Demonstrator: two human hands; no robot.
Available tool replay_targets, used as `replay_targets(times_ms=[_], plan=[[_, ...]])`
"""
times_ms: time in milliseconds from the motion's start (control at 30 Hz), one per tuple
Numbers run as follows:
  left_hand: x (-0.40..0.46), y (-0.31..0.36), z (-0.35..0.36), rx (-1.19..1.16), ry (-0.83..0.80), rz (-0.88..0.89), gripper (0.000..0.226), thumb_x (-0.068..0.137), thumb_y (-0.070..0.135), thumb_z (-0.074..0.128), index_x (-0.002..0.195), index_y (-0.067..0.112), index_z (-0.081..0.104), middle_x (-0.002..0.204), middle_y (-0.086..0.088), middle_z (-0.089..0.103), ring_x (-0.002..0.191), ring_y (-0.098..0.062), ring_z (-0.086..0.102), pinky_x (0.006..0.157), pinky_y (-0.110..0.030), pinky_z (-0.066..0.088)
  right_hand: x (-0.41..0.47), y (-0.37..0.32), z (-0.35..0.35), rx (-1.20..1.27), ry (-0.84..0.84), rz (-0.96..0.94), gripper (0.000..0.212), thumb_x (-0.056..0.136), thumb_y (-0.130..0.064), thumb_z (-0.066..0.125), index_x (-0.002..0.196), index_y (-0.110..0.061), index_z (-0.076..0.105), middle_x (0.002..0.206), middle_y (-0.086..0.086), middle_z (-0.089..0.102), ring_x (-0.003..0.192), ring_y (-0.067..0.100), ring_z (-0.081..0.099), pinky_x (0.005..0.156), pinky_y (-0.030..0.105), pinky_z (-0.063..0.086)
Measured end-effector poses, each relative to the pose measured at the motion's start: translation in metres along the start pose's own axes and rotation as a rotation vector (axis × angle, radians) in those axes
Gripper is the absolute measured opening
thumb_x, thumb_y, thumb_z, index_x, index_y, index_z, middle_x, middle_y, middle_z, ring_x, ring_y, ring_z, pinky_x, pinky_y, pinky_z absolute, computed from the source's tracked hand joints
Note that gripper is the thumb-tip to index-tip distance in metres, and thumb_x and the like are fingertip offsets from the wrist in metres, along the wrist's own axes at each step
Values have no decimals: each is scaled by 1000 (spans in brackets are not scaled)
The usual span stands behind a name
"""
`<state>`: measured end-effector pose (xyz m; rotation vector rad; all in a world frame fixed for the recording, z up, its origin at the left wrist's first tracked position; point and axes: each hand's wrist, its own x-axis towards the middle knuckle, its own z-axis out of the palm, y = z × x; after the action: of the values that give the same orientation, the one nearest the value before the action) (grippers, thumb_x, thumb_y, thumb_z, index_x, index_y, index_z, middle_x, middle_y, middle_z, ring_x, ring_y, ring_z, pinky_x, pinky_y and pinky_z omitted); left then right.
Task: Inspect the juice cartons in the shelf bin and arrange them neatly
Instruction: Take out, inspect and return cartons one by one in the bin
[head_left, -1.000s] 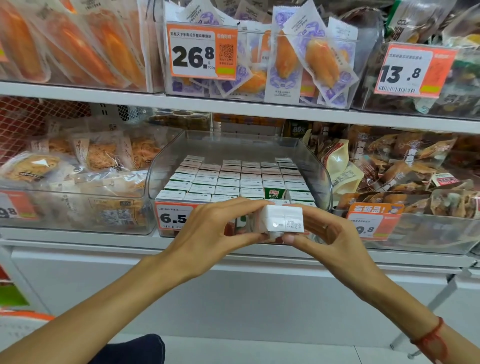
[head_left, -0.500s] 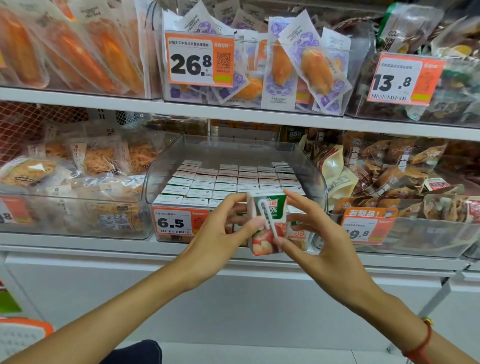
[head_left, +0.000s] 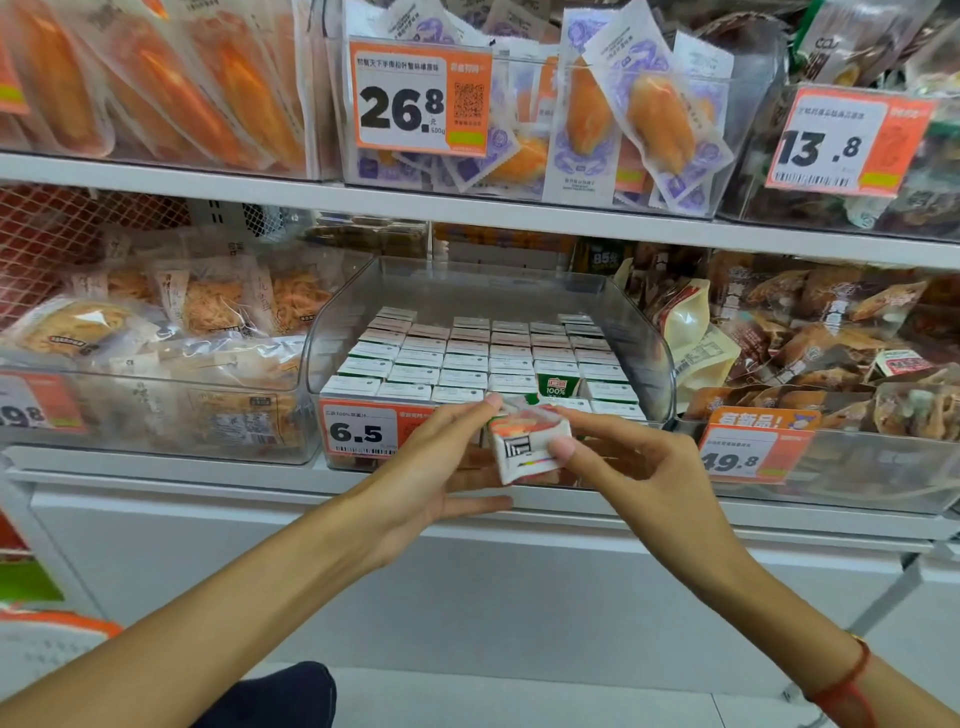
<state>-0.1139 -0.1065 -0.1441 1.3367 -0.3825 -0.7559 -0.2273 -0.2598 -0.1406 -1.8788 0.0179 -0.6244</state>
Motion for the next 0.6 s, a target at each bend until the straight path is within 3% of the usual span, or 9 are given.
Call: replay_targets(times_ms=[100, 233, 433, 533, 600], plan=[[1, -1, -1, 92, -20, -72, 57, 82, 61, 60, 123, 21, 61, 89, -3, 76, 73, -11, 72, 63, -28, 57, 4, 4, 0, 115, 47, 110, 29, 71, -48, 69, 90, -27, 80, 89, -7, 77, 85, 8, 73, 69, 12, 53], [1, -2, 0, 145, -22, -70, 70, 69, 67, 65, 121, 22, 61, 89, -1, 77, 67, -6, 69, 60, -23, 55, 6, 10, -2, 137, 60, 265, 34, 68, -57, 66, 86, -31, 80, 89, -3, 77, 86, 15, 73, 78, 24, 59], [4, -1, 4, 55, 44, 20, 46, 86, 42, 68, 126, 28, 51, 105, -8, 75, 80, -12, 71, 62, -26, 57, 5, 10, -2, 167, 7, 313, 48, 71, -61, 63, 108, -32, 73, 95, -2, 76, 89, 14, 73, 74, 22, 59], [6, -3, 7, 60, 39, 180, 51, 89, 34, 67, 130, 42, 38, 103, -1, 76, 91, -12, 73, 83, -32, 57, 5, 7, 4, 253, -59, 333, 45, 80, -55, 59, 117, -30, 67, 97, 4, 75, 92, 18, 72, 73, 21, 57], [2, -3, 8, 150, 6, 285, 55, 85, 42, 67, 125, 58, 32, 113, 10, 73, 102, -8, 70, 90, -27, 51, 5, 6, 7, 276, -45, 303, 43, 81, -48, 62, 117, -27, 67, 96, 4, 76, 91, 17, 72, 75, 21, 57]])
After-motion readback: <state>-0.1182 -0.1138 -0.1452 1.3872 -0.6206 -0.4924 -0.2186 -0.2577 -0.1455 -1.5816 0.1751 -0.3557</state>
